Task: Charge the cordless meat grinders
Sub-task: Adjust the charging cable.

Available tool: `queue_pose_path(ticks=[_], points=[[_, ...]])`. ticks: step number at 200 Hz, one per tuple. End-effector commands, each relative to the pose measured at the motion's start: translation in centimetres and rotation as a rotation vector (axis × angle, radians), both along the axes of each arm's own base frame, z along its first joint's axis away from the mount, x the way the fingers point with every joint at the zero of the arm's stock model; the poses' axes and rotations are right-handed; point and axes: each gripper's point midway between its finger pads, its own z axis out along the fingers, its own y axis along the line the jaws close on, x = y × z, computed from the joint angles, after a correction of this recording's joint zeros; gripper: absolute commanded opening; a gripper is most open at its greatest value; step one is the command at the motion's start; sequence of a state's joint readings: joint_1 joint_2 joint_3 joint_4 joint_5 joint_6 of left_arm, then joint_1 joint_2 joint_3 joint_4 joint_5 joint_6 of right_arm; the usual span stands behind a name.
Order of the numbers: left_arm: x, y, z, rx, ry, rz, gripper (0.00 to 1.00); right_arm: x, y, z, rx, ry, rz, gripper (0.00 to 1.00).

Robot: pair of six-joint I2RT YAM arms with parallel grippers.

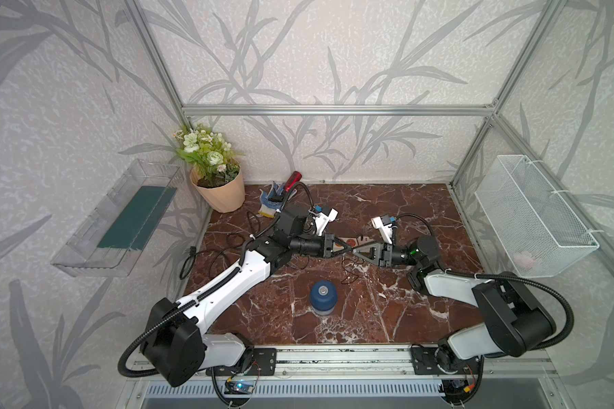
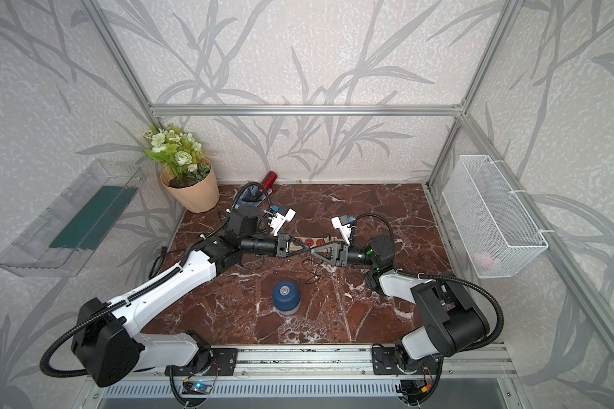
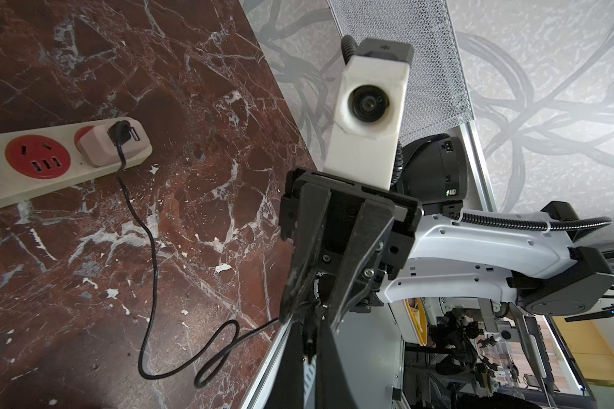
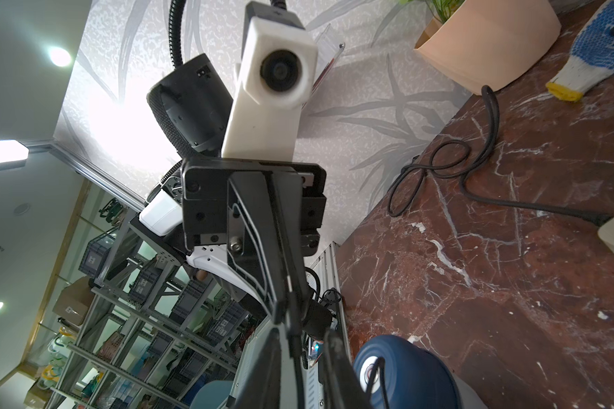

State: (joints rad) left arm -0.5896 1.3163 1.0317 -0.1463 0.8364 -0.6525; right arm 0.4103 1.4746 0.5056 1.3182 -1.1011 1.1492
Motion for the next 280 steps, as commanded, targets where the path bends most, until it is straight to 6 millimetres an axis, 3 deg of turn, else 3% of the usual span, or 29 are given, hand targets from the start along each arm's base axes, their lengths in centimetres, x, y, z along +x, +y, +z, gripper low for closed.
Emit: queue_pose_path(ticks=[1, 49, 280], points=[[0.0, -0.2, 0.9, -0.031, -0.021, -0.003, 0.00, -0.7, -0.4, 1.3, 0.008, -0.072, 0.001, 0.21], [0.4, -0.5, 0.9, -0.041, -0.014, -0.001, 0.00, -1.5, -0.4, 1.4, -0.019, -0.102, 0.006, 0.18], [-0.1, -0.8, -0.1, -0.043, 0.011, -0.026, 0.00, 0.0, -0.1, 1.7, 0.040, -0.079, -0.013, 0.16]])
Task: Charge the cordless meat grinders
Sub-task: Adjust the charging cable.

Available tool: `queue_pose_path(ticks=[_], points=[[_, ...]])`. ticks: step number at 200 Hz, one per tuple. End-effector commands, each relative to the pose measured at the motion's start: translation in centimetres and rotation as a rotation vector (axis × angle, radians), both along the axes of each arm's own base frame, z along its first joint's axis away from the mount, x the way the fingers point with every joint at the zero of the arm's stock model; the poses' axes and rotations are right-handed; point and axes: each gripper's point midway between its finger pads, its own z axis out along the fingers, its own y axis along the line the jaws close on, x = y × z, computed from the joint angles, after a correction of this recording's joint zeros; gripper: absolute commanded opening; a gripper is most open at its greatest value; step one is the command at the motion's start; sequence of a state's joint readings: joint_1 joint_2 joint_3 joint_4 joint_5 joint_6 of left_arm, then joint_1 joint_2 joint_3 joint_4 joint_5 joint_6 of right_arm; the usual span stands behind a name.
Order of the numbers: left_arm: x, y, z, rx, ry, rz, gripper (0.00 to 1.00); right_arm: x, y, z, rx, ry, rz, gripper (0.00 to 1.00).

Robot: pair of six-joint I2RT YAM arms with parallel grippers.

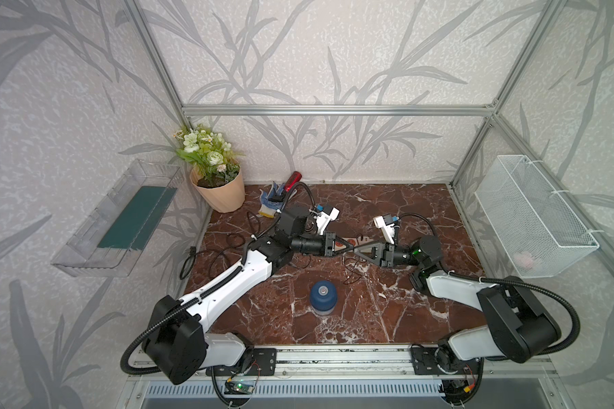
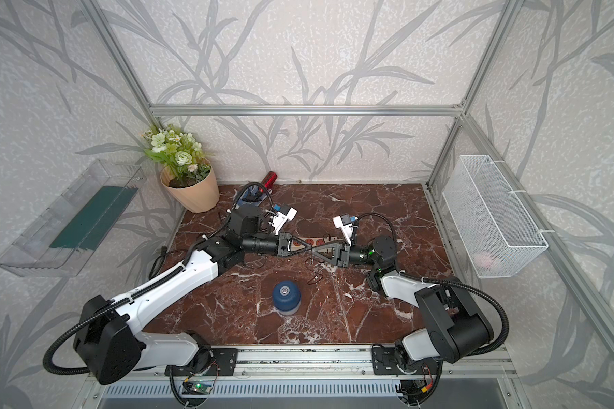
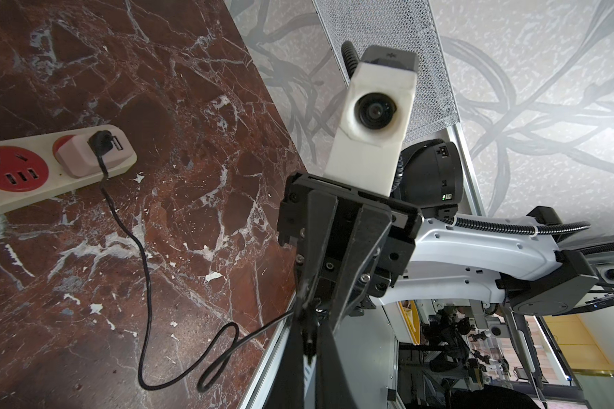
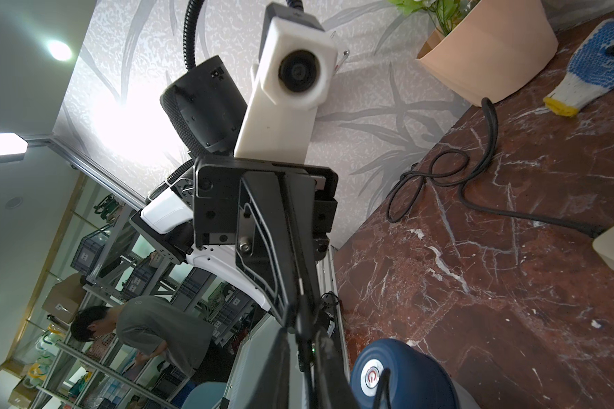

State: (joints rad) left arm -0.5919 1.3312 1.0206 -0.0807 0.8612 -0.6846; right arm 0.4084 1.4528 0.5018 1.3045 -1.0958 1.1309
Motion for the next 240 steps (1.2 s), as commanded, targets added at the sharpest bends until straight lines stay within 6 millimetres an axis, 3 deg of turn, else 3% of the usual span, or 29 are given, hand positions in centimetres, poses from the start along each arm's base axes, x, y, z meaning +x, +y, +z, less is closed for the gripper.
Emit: queue_pose_path(ticks=[1, 170, 240], points=[[-0.26, -0.22, -0.41, -0.007, 0.008, -0.014, 0.00, 0.15, 0.05, 1.28, 0.038, -0.057, -0.003, 0.16], [0.39, -0.75, -0.47, -0.021, 0.015, 0.004, 0.00, -0.36, -0.03, 1.40, 0.041, -0.059, 0.005, 0.12], [0.30, -1.09, -0.58, -0.028, 0.024, -0.002, 0.00, -0.04, -0.15, 1.17, 0.043, -0.047, -0.024, 0.00]])
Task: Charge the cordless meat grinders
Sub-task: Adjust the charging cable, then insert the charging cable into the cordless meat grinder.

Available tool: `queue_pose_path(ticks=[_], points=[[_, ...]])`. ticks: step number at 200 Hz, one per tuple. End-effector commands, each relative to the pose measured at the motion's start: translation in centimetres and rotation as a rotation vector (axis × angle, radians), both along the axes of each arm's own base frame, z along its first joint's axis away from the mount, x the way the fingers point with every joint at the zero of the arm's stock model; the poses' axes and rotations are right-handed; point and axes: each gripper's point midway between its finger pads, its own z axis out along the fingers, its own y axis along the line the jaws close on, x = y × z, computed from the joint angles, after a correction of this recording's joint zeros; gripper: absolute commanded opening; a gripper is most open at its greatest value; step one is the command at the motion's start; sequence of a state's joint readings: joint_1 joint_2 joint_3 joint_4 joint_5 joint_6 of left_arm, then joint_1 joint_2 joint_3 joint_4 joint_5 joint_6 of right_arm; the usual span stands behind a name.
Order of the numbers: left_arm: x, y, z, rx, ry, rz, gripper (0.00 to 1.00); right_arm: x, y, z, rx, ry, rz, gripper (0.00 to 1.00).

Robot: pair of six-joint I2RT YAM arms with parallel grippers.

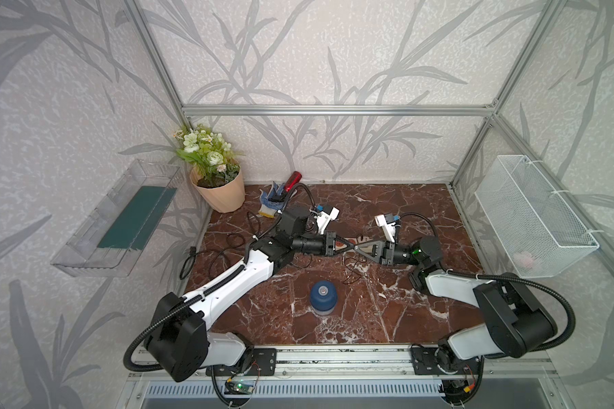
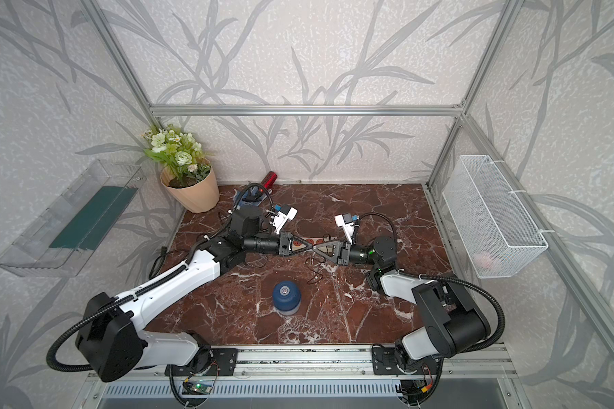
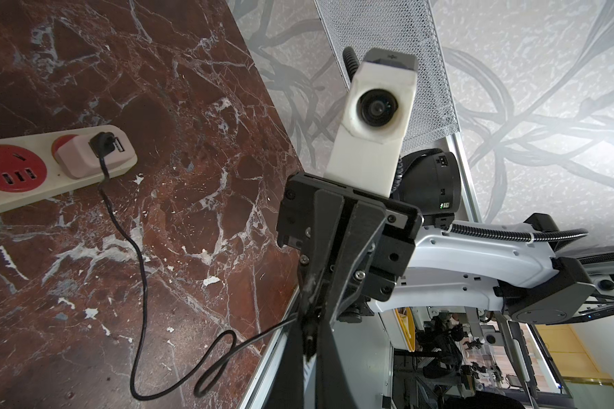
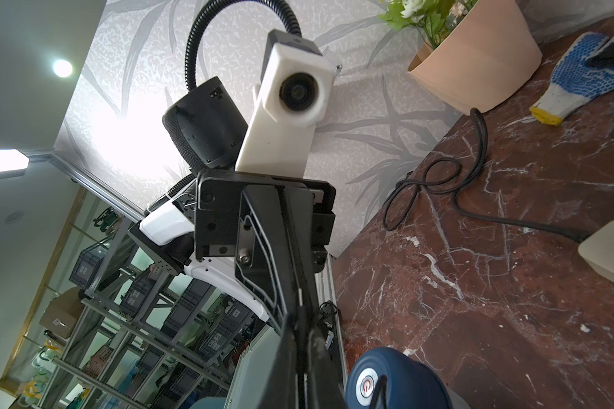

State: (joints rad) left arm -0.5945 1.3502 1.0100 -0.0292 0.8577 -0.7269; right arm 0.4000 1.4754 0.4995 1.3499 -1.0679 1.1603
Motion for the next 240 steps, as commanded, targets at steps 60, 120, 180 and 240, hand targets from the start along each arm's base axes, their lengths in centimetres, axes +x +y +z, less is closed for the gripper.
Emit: queue_pose_path(ticks=[60, 120, 180, 240], points=[[-0.1, 1.5, 1.4, 0.066, -0.066, 0.044, 0.50, -0.8, 0.2, -0.2, -0.010, 0.001, 0.020, 0.00], [-3.0, 10.3, 4.6, 0.383, -0.271, 0.204, 0.73, -1.5, -0.2, -3.1, -0.211, 0.133, 0.011, 0.00], [-5.3, 16.1, -4.5, 0.778, -0.168, 0.211, 0.76, -5.2, -1.9, -3.2, -0.386, 0.186, 0.040, 0.02], [-6.1, 12.6, -7.4, 0.544, -0.325, 0.242, 0.78, -8.9, -1.8, -7.1, -0.427, 0.304, 0.130, 0.02]])
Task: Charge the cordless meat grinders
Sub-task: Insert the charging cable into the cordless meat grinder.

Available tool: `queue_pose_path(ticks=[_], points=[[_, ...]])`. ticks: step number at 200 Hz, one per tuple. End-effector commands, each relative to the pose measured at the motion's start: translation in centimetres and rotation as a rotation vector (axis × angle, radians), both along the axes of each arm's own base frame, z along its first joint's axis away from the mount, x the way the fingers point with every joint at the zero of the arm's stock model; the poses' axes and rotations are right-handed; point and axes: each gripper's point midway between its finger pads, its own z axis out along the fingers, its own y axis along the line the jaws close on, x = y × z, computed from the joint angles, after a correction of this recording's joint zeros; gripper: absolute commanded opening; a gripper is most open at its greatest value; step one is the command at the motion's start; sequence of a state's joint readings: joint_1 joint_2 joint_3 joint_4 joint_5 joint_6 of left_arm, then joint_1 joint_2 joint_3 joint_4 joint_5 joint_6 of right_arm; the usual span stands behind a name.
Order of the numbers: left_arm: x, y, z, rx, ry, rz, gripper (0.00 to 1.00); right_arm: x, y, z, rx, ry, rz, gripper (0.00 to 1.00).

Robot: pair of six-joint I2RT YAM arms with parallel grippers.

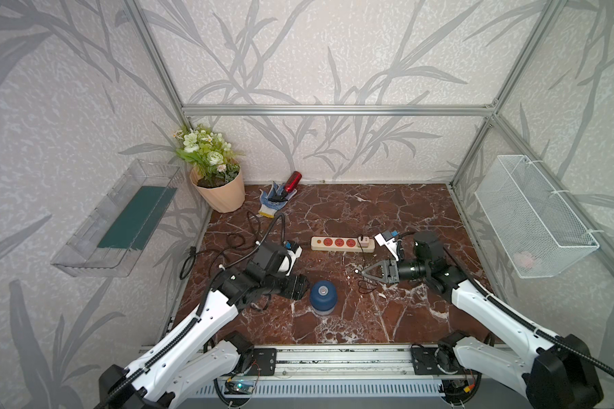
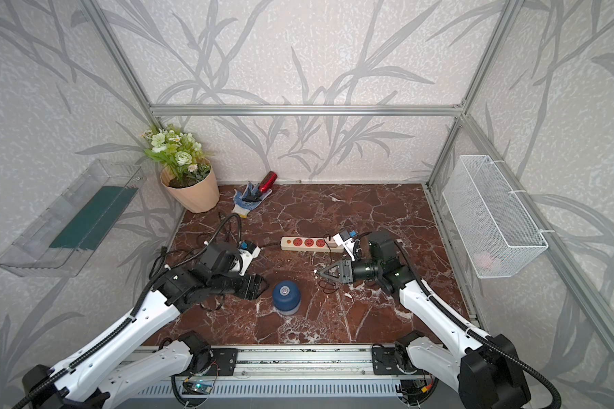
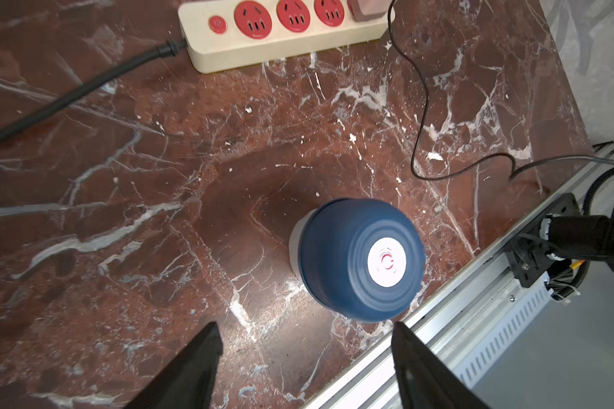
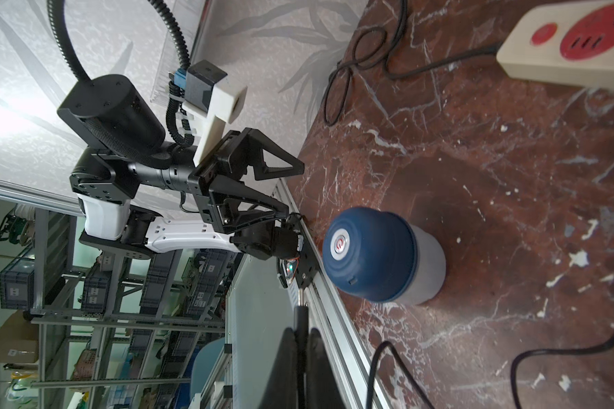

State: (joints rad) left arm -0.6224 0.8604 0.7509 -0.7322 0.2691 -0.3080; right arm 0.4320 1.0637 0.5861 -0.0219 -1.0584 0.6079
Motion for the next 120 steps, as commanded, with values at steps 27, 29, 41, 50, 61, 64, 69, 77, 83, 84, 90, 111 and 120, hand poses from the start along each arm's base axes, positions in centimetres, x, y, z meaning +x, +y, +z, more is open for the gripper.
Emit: queue_pose_path(ticks=[27, 29, 41, 50, 61, 64, 69, 77, 83, 84, 90, 111, 120], points=[[1.0, -2.9, 2.6, -0.055, -0.162, -0.052, 0.79, -3.9, 1.1, -2.7, -0.048, 0.086, 0.104, 0.02], [0.9, -3.0, 2.5, -0.052, -0.155, -0.059, 0.79, -4.0, 1.2, -2.8, -0.049, 0.086, 0.107, 0.02], [0.3, -3.8, 2.0, -0.020, -0.116, -0.116, 0.79, -4.2, 1.5, -3.2, -0.051, 0.092, 0.119, 0.02], [0.0, -4.2, 1.5, 0.028, -0.093, -0.156, 0.79, -4.2, 1.7, -3.5, -0.051, 0.098, 0.120, 0.02], [-0.3, -4.4, 0.8, 0.094, -0.075, -0.196, 0.79, -4.1, 1.7, -4.0, -0.049, 0.097, 0.120, 0.02], [-0.3, -4.5, 0.7, 0.108, -0.075, -0.203, 0.79, -4.0, 1.7, -4.1, -0.049, 0.095, 0.118, 0.02], [-0.4, -4.6, 0.3, 0.129, -0.070, -0.218, 0.79, -3.9, 1.8, -4.2, -0.049, 0.116, 0.109, 0.02], [-0.4, -4.8, -0.1, 0.143, -0.065, -0.231, 0.79, -3.9, 1.8, -4.4, -0.045, 0.120, 0.104, 0.02], [-0.4, -5.2, -0.4, 0.139, -0.067, -0.239, 0.79, -3.8, 1.9, -4.4, -0.042, 0.123, 0.101, 0.02], [-0.4, -5.3, -0.4, 0.138, -0.068, -0.241, 0.79, -3.8, 1.9, -4.5, -0.041, 0.125, 0.102, 0.02], [-0.4, -5.6, -0.6, 0.130, -0.065, -0.251, 0.79, -3.7, 2.0, -4.4, -0.037, 0.122, 0.102, 0.02], [-0.3, -6.0, -0.8, 0.152, -0.052, -0.270, 0.79, -3.6, 2.1, -4.4, -0.032, 0.119, 0.111, 0.02], [-0.3, -5.9, -0.8, 0.177, -0.042, -0.283, 0.79, -3.6, 2.2, -4.4, -0.031, 0.118, 0.117, 0.02]])
